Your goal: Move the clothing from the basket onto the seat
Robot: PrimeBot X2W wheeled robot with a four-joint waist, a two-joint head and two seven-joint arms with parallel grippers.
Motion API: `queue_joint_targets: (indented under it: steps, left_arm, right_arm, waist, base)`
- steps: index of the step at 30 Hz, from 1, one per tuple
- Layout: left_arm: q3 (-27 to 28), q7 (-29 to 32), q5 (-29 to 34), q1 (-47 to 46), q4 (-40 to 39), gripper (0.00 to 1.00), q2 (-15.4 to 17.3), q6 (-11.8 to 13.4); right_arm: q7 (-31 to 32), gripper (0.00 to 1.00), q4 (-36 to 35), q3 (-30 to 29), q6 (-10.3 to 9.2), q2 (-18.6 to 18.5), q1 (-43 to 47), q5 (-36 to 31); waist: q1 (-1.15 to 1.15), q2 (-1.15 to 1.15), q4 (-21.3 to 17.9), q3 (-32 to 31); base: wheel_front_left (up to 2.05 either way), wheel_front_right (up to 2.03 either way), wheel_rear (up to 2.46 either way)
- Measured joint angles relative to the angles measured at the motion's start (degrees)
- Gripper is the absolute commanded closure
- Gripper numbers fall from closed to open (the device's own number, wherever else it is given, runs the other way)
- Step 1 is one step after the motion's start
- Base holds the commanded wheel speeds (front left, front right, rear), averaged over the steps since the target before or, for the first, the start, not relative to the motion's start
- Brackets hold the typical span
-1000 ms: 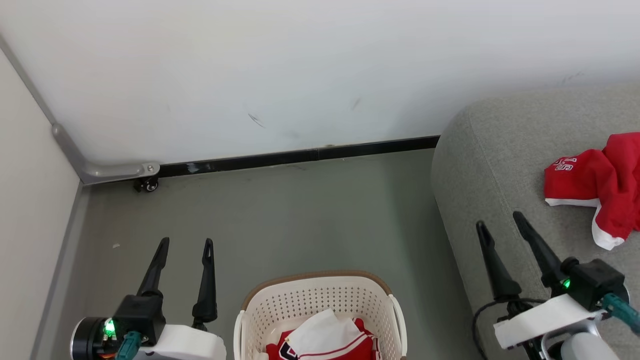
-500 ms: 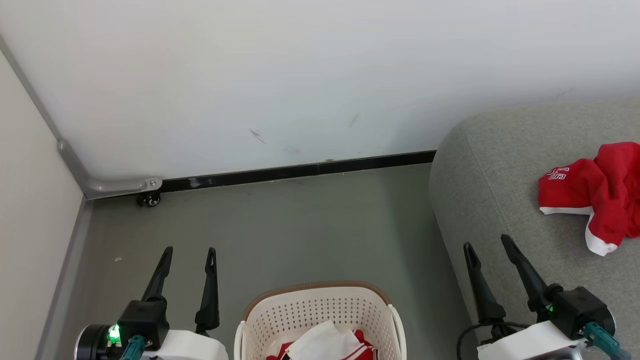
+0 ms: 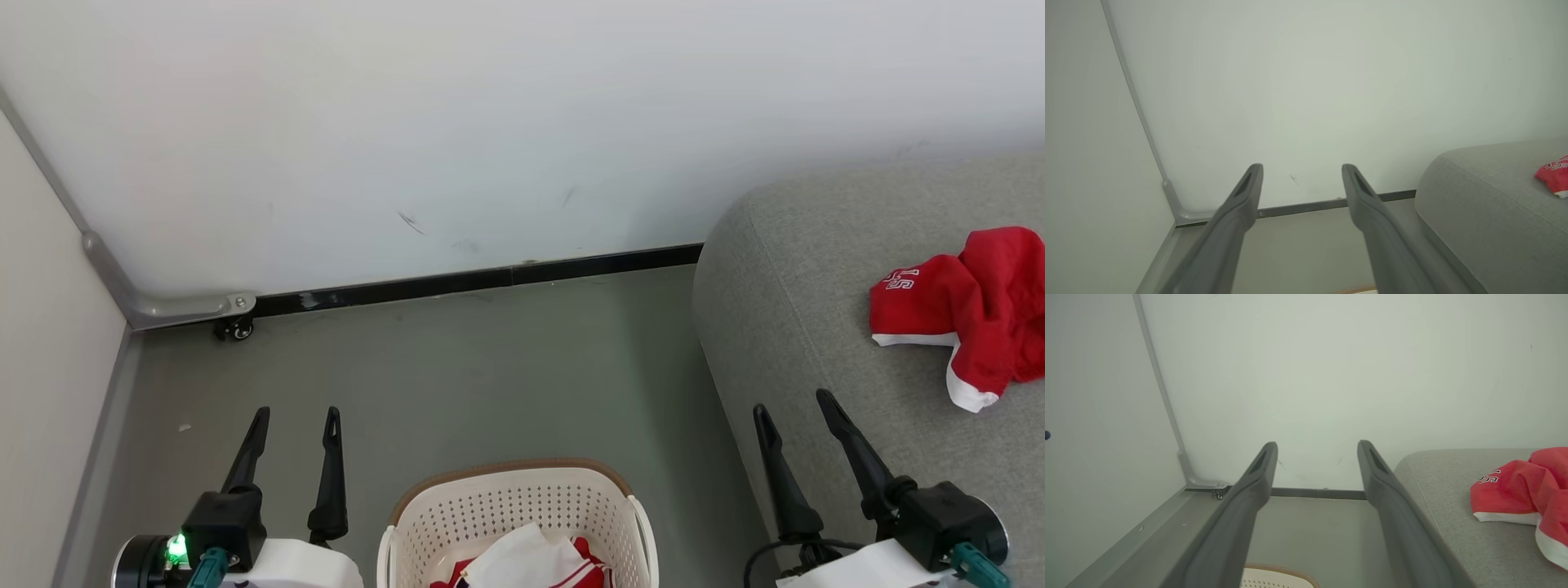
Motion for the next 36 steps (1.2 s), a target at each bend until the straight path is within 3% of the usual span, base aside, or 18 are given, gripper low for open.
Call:
queue_joint_targets:
  steps: [17, 26, 36]
  left_arm:
    - [0.4, 0.0, 0.0, 0.0, 0.0, 0.0, 0.3, 0.4]
    - [0.0, 0.0, 1.5, -0.3, 1.5, 0.0, 2.5, 0.4]
    - [-1.8, 0.0, 2.8, -4.0, 5.9, 0.0, 3.5, -1.4]
  right_arm:
    - [1.4, 0.0, -4.4, -1.0, 0.0, 0.6, 1.3, -1.0]
    - [1.4, 0.0, -7.1, -3.3, 0.0, 0.8, 1.7, -1.5]
    - [1.3, 0.0, -10.6, -6.8, 0.0, 1.0, 1.7, -2.6]
  waist:
    - [0.0, 0.0, -0.2, 1.7]
    - [0.0, 0.0, -0.7, 3.2]
    - [0.0, 0.0, -1.5, 6.5]
  base:
    - [0.0, 0.0, 0.0]
    - [0.0, 0.0, 0.0]
    - [0.0, 0.0, 0.0]
